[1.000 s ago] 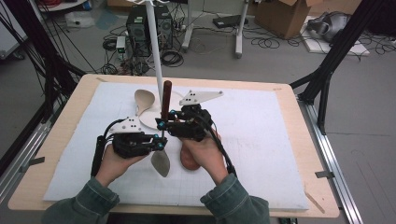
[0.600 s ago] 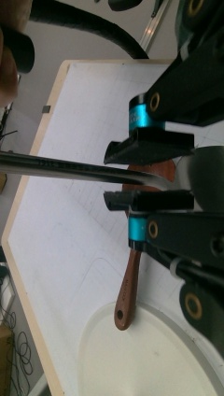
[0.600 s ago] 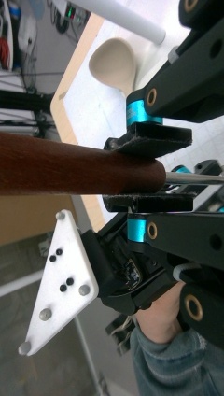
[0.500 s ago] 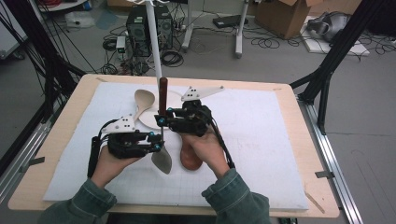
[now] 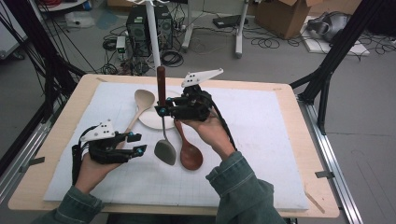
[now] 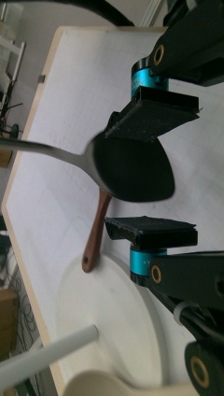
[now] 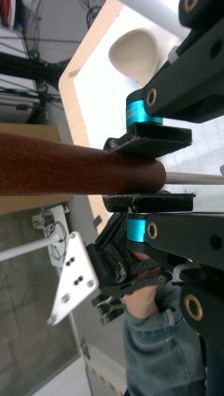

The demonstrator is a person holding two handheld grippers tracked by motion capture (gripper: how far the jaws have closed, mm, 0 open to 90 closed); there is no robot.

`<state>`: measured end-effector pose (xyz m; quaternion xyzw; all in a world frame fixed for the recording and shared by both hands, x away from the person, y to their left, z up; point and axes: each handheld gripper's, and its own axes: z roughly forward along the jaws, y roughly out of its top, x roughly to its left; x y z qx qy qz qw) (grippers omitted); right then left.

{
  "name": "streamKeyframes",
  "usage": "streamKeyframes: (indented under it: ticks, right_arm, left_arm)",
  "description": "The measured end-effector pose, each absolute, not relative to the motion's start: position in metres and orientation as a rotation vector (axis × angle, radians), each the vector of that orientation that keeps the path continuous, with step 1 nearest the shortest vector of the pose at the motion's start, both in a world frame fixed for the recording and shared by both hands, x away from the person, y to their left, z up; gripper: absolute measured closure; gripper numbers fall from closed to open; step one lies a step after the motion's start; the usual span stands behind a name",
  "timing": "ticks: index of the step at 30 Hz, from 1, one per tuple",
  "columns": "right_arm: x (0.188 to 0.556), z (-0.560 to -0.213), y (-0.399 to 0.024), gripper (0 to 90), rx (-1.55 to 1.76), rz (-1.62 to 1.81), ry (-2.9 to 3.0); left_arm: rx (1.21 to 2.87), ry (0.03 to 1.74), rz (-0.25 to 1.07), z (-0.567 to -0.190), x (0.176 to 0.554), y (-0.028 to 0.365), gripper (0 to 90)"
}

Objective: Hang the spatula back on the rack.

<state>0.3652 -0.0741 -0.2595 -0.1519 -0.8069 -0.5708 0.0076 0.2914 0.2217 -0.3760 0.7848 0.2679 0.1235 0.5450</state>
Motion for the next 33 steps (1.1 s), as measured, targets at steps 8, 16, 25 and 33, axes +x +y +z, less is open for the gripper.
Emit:
streamKeyframes:
  ticks: [8,16,25,33]
  right_arm:
    - [0.382,-0.243,-0.064,73.6,-0.413,-1.759,-2.544]
    - [0.398,-0.229,-0.052,73.6,-0.416,-1.749,-2.557]
    - [0.417,-0.216,-0.041,73.6,-0.429,-1.757,-2.549]
    - [0.431,-0.199,-0.028,73.6,-0.429,-1.756,-2.565]
  left_arm:
    - [1.830,0.711,0.317,-0.386,0.295,0.244,35.4]
    - [1.824,0.751,0.361,-0.389,0.295,0.250,24.4]
    - [1.819,0.771,0.373,-0.390,0.295,0.253,20.5]
    - [1.814,0.783,0.381,-0.390,0.296,0.255,19.5]
